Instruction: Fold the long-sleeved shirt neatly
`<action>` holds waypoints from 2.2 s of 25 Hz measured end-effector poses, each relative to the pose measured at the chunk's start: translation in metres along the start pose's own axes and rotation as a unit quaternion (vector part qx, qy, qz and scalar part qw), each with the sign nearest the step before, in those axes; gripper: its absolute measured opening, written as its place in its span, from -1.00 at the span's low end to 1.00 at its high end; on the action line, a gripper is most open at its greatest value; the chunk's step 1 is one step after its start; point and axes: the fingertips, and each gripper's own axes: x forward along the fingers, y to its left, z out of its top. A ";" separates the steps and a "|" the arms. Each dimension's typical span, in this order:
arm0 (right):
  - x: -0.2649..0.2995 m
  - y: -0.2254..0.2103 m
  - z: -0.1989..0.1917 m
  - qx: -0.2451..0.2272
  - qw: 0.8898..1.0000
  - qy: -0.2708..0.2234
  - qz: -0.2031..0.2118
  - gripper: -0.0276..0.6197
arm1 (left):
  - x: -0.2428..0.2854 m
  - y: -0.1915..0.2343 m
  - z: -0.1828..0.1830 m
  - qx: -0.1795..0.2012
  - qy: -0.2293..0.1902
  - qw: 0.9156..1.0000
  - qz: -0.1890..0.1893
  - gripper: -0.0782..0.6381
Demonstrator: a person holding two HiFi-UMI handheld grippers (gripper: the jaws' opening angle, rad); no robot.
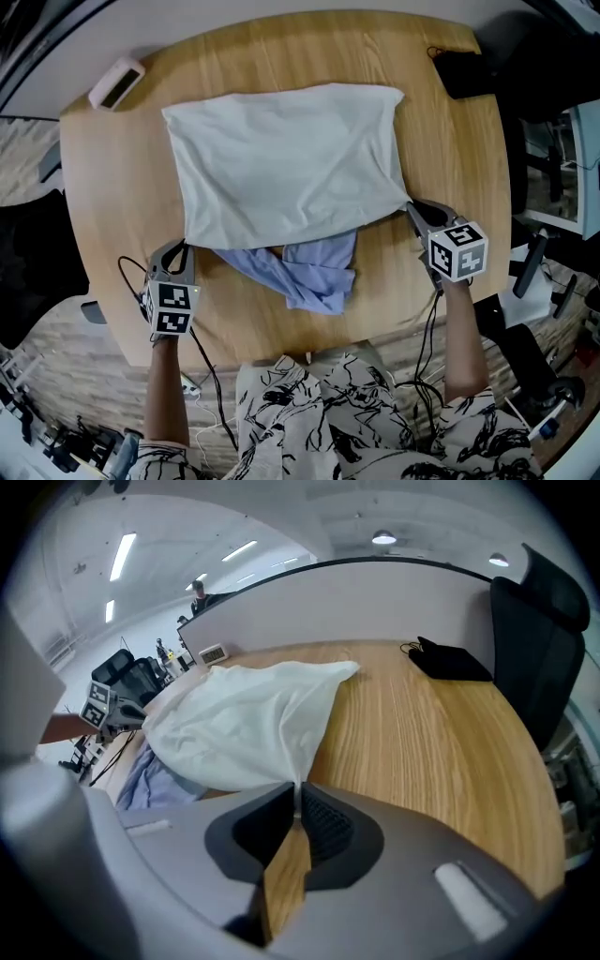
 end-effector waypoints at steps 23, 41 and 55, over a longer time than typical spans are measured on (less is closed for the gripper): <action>-0.034 0.190 -0.114 -0.466 0.853 0.098 0.213 -0.09 | -0.055 -0.308 0.079 0.268 -0.114 0.924 -0.249 -0.02; -0.034 0.258 -0.078 -0.496 0.827 -0.024 0.264 -0.03 | -0.096 -0.267 0.104 0.114 -0.221 0.943 -0.221 -0.72; -0.025 0.312 -0.016 -0.508 0.823 -0.130 0.219 -0.70 | -0.147 -0.165 0.131 0.014 -0.268 0.942 -0.202 -0.72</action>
